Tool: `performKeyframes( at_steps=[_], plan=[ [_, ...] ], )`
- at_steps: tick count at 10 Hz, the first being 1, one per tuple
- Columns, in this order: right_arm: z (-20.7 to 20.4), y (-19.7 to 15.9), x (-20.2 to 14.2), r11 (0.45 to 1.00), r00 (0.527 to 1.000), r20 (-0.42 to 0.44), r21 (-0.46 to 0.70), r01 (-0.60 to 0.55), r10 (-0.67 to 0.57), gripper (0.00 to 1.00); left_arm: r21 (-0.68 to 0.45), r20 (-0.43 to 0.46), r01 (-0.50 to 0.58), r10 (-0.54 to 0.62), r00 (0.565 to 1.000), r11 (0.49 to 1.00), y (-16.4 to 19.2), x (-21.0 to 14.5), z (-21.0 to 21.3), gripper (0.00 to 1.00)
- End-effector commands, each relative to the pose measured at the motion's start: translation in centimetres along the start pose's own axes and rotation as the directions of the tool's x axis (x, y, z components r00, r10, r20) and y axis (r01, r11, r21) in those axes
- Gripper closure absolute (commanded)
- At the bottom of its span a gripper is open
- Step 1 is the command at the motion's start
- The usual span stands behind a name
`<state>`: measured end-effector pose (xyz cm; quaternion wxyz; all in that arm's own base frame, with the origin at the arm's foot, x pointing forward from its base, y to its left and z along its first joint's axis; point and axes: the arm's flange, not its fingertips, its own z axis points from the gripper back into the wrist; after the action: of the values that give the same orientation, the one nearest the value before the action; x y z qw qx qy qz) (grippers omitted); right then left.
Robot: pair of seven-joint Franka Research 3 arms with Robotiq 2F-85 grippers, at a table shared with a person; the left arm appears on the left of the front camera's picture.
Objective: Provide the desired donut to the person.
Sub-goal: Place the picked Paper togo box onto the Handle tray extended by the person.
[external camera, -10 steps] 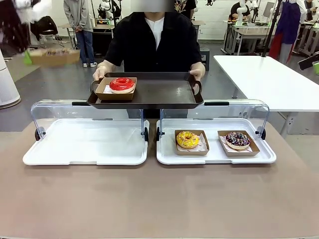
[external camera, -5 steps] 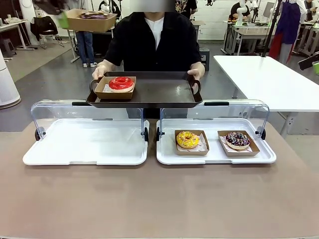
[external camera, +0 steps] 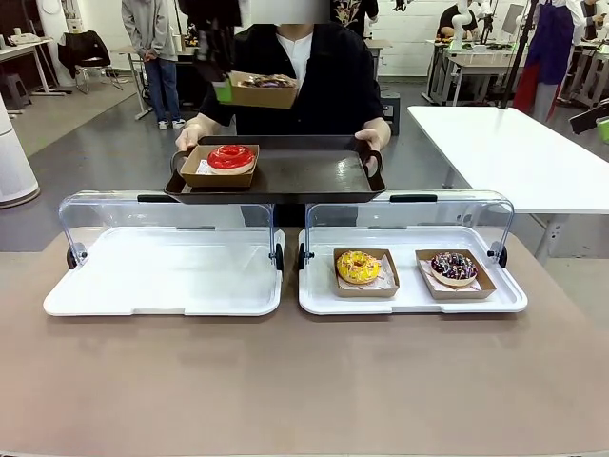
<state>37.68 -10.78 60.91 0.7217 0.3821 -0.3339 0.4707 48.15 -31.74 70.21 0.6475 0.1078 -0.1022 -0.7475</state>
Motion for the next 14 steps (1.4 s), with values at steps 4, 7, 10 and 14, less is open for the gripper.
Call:
performKeyframes(
  at_steps=[4,7,10,14],
  plan=[
    [0.0,0.0,0.0,1.0,1.0,0.015,0.009,-0.009,0.009,0.0,-0.052,0.022,-0.111,0.113,0.993,0.992,3.0,4.2,-5.5,0.99],
    [0.0,0.0,0.0,1.0,1.0,0.015,0.009,-0.009,0.009,0.0,-0.102,0.108,-0.019,0.03,0.994,0.995,4.2,4.4,-8.3,0.99],
    [0.0,0.0,0.0,1.0,1.0,0.015,0.009,-0.009,0.009,0.0,-0.086,0.041,-0.071,0.075,0.996,0.994,3.0,4.0,-8.3,0.99],
    [0.0,0.0,0.0,1.0,1.0,0.015,0.009,-0.009,0.009,0.0,-0.086,0.041,-0.071,0.075,0.996,0.994,3.0,4.0,-8.3,0.99]
  ],
)
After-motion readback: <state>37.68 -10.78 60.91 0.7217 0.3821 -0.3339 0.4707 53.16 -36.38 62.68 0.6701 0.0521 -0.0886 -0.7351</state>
